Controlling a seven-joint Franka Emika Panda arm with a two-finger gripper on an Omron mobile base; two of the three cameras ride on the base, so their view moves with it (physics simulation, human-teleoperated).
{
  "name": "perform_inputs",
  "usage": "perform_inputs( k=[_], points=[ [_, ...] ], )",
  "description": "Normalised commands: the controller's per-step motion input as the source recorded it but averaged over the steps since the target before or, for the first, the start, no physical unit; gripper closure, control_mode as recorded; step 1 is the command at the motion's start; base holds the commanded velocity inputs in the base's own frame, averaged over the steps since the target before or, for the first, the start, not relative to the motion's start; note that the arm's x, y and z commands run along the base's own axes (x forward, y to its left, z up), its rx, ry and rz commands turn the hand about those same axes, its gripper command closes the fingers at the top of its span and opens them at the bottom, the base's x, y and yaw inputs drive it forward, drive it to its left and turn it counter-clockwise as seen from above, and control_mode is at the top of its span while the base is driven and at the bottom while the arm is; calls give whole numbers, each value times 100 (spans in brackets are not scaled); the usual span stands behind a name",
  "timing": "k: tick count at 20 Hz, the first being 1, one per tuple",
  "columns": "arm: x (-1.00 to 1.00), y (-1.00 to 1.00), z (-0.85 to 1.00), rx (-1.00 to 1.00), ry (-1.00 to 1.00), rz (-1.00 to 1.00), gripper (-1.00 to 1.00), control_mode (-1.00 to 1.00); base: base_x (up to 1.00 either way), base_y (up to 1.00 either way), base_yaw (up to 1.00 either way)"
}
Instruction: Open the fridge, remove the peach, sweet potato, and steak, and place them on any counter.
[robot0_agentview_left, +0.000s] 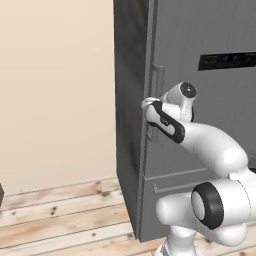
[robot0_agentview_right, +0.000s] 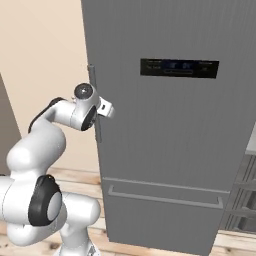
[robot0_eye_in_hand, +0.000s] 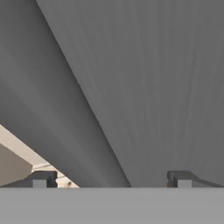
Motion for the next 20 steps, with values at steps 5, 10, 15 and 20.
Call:
perform_inputs(
  k=[5, 10, 15, 20],
  points=[
    [39, 0, -1, 3, -1, -2, 100, -100, 0, 0, 0],
    [1, 0, 0, 0, 0, 0, 100, -100, 0, 0, 0],
    [2, 0, -10, 1, 0, 3, 100, -100, 0, 0, 0],
    [-14, -8, -7, 0, -3, 20, 100, -100, 0, 0, 0]
  ],
)
